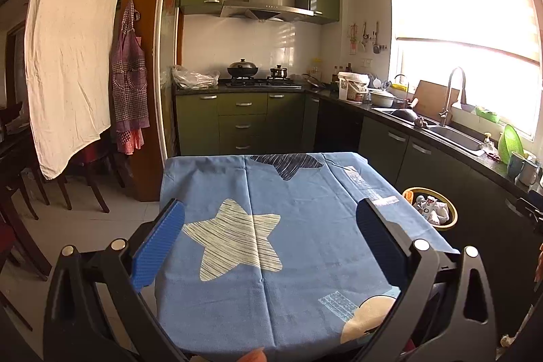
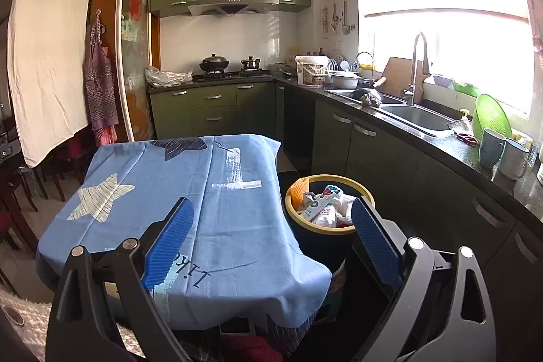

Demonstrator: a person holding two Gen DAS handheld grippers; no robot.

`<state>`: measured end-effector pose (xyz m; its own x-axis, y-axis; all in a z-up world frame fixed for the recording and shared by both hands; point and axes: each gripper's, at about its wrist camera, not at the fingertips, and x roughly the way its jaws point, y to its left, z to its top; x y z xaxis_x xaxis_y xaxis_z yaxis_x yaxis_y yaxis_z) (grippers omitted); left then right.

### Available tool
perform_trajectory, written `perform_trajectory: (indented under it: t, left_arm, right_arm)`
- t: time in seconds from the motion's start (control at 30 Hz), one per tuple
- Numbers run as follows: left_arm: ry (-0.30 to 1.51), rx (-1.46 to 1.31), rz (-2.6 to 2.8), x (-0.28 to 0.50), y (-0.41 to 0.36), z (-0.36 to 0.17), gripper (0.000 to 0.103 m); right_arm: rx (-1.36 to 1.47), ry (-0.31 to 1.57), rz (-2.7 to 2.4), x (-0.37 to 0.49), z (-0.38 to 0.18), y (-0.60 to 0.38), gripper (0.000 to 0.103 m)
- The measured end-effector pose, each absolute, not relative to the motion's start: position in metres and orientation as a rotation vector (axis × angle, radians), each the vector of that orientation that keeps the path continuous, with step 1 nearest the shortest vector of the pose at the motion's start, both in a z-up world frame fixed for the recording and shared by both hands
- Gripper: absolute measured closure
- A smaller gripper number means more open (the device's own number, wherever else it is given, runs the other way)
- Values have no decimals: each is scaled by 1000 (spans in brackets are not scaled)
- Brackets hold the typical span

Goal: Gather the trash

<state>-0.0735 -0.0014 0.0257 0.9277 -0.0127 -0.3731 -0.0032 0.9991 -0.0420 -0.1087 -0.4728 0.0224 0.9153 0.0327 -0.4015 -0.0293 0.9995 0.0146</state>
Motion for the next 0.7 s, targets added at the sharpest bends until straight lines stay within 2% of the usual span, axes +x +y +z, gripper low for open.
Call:
perform_trajectory:
  t: [0.7]
  left_arm:
    - [379, -5, 9, -79, -7, 24, 7]
  right_arm:
    - [6, 417, 44, -103, 22, -473, 9]
